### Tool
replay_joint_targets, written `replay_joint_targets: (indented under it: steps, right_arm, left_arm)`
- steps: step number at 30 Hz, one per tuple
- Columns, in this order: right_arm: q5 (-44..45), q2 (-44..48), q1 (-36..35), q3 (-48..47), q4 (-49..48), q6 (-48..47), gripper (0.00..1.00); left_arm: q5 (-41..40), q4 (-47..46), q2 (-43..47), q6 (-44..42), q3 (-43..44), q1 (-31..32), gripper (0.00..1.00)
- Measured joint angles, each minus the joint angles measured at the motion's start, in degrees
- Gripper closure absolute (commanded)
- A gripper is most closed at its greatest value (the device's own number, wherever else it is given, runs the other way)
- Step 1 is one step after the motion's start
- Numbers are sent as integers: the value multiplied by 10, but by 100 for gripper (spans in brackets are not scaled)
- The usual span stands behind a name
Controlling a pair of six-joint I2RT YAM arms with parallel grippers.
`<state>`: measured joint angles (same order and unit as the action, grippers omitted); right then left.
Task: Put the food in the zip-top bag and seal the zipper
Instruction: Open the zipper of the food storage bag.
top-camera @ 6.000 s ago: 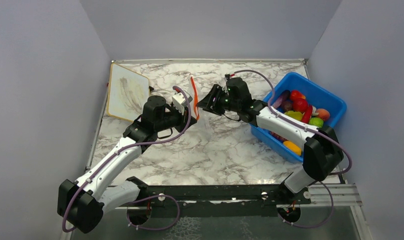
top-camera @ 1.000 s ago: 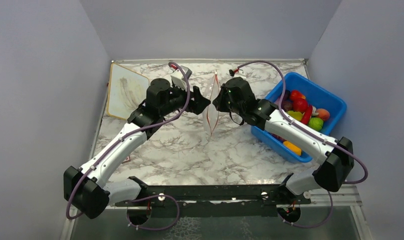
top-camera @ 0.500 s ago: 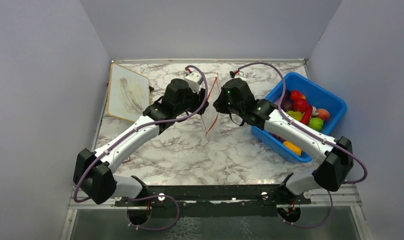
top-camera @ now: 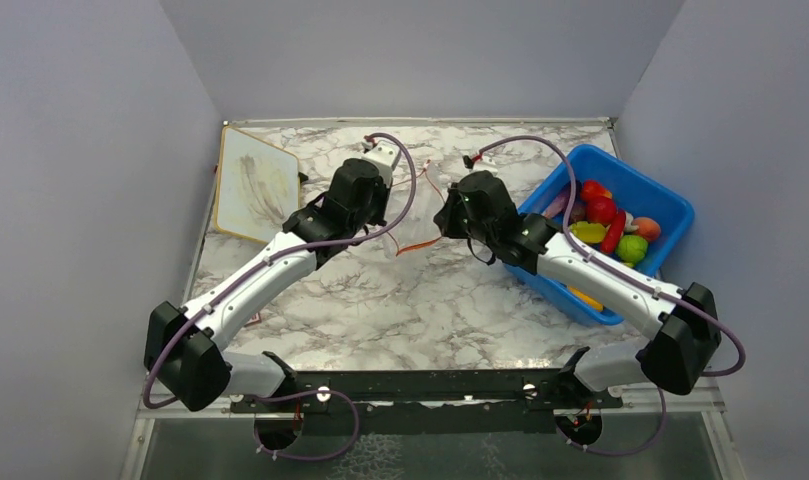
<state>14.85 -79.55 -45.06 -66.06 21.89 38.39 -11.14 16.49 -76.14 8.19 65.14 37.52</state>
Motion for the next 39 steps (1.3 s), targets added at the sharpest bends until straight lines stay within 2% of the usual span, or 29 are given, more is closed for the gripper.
replay_joint_targets:
  steps: [7,13,19,25,30,35,39]
  right_arm:
    - [0,29,0,47,-44,-16,99]
    - [-56,28,0,106,-115,-17,98]
    - [-138,-6,0,125,-174,-16,80]
    - [-178,-19,0,121,-174,-24,59]
    - [-192,-16,0,103,-159,-30,46]
    - [-201,9,0,90,-128,-47,40]
    - [-200,37,0,71,-93,-75,39]
  left_arm:
    - [-76,22,62,-9,0,-1,100]
    - [-63,0,144,-30,-47,-1,100]
    - [-9,-20,188,-43,-119,-1,100]
    - [20,-19,172,-43,-146,-3,100]
    - [33,-19,160,-48,-150,-3,100]
    - [45,-19,159,-49,-150,-3,100]
    - [52,-21,160,-49,-153,-3,100]
